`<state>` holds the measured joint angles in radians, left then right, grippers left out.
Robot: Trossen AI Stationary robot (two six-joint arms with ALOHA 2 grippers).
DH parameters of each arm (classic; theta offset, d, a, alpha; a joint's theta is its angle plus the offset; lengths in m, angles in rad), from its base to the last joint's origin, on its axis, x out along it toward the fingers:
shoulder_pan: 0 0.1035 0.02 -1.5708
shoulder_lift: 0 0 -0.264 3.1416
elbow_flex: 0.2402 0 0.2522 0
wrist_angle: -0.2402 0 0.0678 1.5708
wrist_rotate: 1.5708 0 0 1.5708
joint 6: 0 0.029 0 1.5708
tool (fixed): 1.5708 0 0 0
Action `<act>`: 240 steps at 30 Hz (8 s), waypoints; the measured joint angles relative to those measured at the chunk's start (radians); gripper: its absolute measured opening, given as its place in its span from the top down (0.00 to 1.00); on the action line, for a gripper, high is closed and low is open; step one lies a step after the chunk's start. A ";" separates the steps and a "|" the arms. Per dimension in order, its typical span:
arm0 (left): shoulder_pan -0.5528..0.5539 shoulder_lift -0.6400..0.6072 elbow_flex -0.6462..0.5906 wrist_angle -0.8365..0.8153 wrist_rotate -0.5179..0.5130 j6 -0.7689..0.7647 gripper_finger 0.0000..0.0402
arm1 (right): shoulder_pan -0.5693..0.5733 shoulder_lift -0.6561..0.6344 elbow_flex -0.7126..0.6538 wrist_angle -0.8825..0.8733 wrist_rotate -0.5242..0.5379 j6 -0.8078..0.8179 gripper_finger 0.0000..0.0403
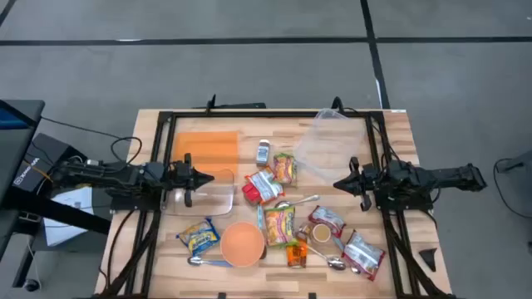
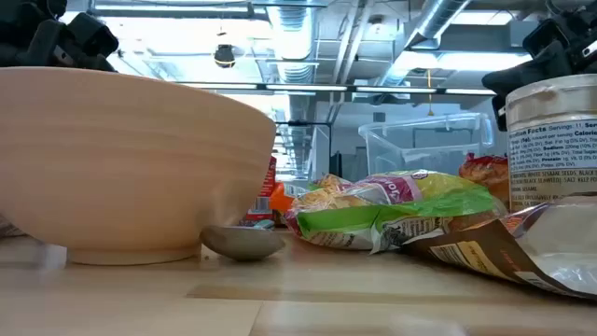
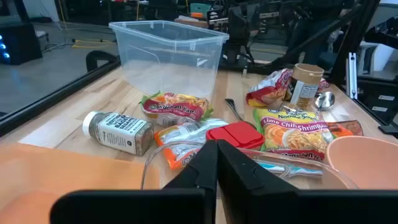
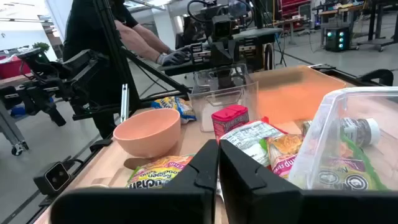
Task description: Pick & Place Food Item
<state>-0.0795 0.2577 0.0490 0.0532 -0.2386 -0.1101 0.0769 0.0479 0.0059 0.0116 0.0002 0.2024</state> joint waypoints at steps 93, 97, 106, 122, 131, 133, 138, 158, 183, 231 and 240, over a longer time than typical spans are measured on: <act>0.000 0.000 0.000 0.024 0.000 0.000 0.99 | 0.000 0.000 0.000 0.000 0.000 0.000 0.97; 0.000 0.008 0.000 0.134 -0.006 -0.060 0.99 | 0.000 0.000 0.000 0.000 0.000 0.000 0.97; 0.000 0.018 0.001 0.481 -0.014 -0.456 0.99 | 0.000 0.000 0.000 0.000 0.000 0.000 0.97; 0.000 0.047 0.002 0.805 -0.224 -0.453 0.97 | -0.013 0.001 0.000 0.087 0.002 -0.092 0.97; 0.000 0.195 0.124 0.982 -0.223 -0.215 0.77 | -0.058 0.000 0.000 0.796 0.110 0.161 0.97; 0.000 0.221 0.162 0.995 -0.205 -0.154 0.70 | -0.068 0.000 0.000 0.941 0.133 0.160 0.97; 0.000 0.278 0.254 0.995 -0.147 -0.065 0.52 | -0.082 0.000 0.052 1.109 0.138 0.092 0.97; 0.001 0.340 0.406 0.961 -0.181 0.077 0.25 | -0.084 0.249 0.751 0.271 0.104 0.005 0.76; 0.005 0.697 1.164 0.217 -0.209 0.373 0.17 | -0.084 0.626 1.459 -0.399 0.093 0.000 0.20; 0.169 1.650 1.559 -0.552 0.169 0.111 0.18 | -0.084 0.632 1.458 -0.418 0.129 0.001 0.20; 0.157 1.755 1.559 -0.571 0.159 0.088 0.18 | -0.084 0.632 1.458 -0.419 0.128 0.000 0.20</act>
<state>0.0779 2.0127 1.6081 -0.5174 -0.0796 -0.0223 -0.0071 0.6796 1.4639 -0.4072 0.1284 0.2028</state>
